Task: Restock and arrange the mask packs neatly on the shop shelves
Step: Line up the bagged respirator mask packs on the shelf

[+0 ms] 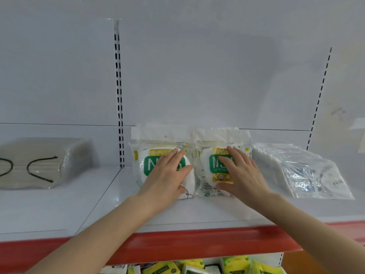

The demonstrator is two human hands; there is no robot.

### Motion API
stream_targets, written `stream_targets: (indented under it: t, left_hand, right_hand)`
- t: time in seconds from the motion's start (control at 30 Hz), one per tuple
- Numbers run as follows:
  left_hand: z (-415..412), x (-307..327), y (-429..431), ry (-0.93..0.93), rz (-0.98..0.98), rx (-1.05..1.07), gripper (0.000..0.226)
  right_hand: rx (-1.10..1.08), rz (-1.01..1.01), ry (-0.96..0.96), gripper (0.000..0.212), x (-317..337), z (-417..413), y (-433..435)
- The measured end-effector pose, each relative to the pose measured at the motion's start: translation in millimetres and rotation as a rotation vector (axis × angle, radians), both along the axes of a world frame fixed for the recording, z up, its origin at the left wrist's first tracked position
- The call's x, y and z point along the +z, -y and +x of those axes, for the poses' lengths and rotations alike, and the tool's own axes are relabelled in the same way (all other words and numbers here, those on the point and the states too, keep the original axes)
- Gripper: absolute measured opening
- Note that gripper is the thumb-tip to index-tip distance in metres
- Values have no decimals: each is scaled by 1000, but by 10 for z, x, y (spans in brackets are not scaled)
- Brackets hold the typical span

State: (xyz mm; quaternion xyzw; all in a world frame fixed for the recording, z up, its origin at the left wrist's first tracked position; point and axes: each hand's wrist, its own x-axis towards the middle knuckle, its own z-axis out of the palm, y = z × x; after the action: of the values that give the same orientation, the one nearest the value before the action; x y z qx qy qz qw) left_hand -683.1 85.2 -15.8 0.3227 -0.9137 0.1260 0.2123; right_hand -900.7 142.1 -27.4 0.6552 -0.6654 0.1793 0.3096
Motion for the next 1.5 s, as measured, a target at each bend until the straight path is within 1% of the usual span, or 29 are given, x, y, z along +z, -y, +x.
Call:
stream_targets:
  t: [0.07, 0.13, 0.17, 0.23, 0.27, 0.33, 0.37, 0.43, 0.47, 0.53, 0.57, 0.6, 0.7, 0.87, 0.97, 1.0, 1.03, 1.07, 1.1, 1.17, 1.2, 1.27, 1.3, 1.37, 1.5]
  left_hand:
    - [-53, 1, -39, 27, -22, 5, 57]
    - [-157, 9, -88, 65, -42, -25, 61]
    - [-224, 12, -104, 98, -58, -54, 63]
    - [-343, 14, -92, 186, -89, -116, 68]
    - [-391, 13, -62, 228, -101, -141, 69]
    - [-443, 5, 18, 301, -117, -175, 66]
    - [-454, 3, 55, 333, -127, -183, 64]
    - [-463, -11, 114, 380, -153, -182, 62]
    - [-470, -24, 144, 400, -166, -174, 61]
    - [-486, -42, 192, 417, -191, -159, 61]
    - [-497, -51, 221, 412, -204, -157, 61]
    - [-507, -55, 245, 406, -212, -159, 61]
    - [-521, -57, 273, 413, -196, -169, 61]
    - [-504, -44, 259, 408, -154, -183, 62]
    - [-461, -10, 201, 332, -120, -208, 62]
    - [-431, -9, 183, 281, -147, -233, 62]
    - [-393, -18, 178, 223, -215, -262, 61]
    - [-340, -18, 151, 167, -295, -270, 61]
    - [-275, -20, 119, 128, -350, -234, 62]
    - [-125, -53, 100, 73, -407, -109, 72]
    - [-46, -71, 101, 69, -426, -51, 79]
    - [85, -127, 153, 74, -421, 26, 92]
    - [121, -158, 200, 83, -408, 44, 96]
    - [155, -193, 289, 90, -391, 54, 101]
    - [138, -201, 362, 69, -382, 38, 100]
  right_hand:
    - [7, -15, -2, 80, -8, 5, 18]
    - [57, -17, 56, 77, 0, -26, -17]
    - [100, -14, 126, 75, 8, -52, -49]
    - [213, -3, 348, 66, 45, -95, -135]
    - [261, -59, 459, 61, 71, -119, -169]
    - [263, -182, 603, 57, 131, -200, -194]
    - [215, -189, 654, 60, 168, -241, -184]
    - [119, -123, 774, 66, 220, -320, -105]
    - [105, -86, 864, 68, 242, -337, -51]
    - [160, -31, 1084, 68, 270, -314, 59]
    - [191, -11, 1160, 66, 276, -280, 115]
    - [208, 2, 1194, 64, 275, -245, 166]
    - [213, -26, 1139, 61, 230, -200, 270]
    - [190, -29, 1084, 64, 173, -253, 348]
    - [196, -22, 1060, 65, 201, -299, 320]
    - [194, -38, 1047, 67, 215, -313, 293]
    - [186, -65, 1019, 70, 234, -326, 244]
    - [172, -103, 962, 72, 254, -331, 175]
    - [149, -134, 875, 72, 272, -323, 85]
    - [121, -131, 621, 77, 280, -294, -114]
    - [115, -66, 468, 82, 274, -274, -206]
    - [73, 139, 179, 88, 238, -231, -328]
    - [42, 225, 79, 89, 209, -215, -346]
    - [2, 299, 29, 88, 170, -177, -305]
    - [14, 294, 107, 86, 149, -89, -176]
